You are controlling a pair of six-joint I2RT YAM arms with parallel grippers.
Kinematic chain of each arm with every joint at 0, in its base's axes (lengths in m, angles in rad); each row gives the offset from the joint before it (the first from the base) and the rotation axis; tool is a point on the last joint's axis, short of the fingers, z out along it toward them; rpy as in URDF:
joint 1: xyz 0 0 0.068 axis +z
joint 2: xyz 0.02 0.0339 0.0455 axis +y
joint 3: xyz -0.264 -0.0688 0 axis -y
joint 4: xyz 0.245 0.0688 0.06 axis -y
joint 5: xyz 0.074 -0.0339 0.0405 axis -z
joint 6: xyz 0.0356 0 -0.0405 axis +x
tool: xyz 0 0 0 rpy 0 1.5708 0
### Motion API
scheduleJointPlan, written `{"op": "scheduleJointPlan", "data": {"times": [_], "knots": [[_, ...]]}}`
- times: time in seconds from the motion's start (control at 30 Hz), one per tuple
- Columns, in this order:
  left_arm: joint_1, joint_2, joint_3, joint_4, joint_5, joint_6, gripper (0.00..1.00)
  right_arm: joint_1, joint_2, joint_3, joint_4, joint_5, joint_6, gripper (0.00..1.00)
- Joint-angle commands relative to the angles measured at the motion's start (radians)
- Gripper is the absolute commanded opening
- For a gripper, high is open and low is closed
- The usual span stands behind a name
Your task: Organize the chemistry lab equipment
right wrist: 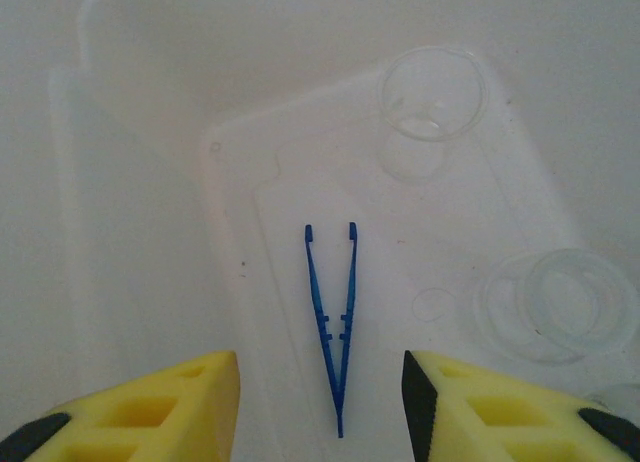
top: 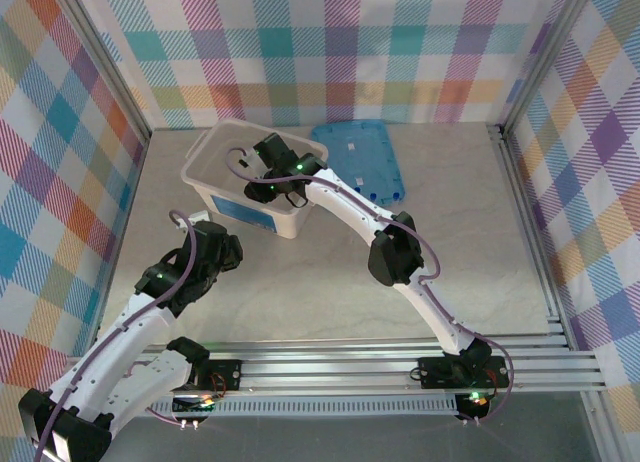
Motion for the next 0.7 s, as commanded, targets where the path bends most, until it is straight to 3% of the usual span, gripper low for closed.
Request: {"op": "scheduleJointPlan", "data": {"times": [0.0, 0.4, 0.67], "knots": [[-0.007, 0.004, 0.005, -0.006, 0.012, -0.015, 0.64, 0.002, -0.052, 0.020, -0.030, 0.013, -0.028, 0.51], [-0.073, 0.077, 0.060, 0.044, -0.010, 0.017, 0.64, -0.024, -0.266, 0.018, -0.040, 0.085, 0.001, 0.66], [-0.238, 0.177, 0.114, 0.112, -0.079, 0.073, 0.64, -0.078, -0.399, -0.047, -0.120, 0.180, 0.135, 0.67]]}}
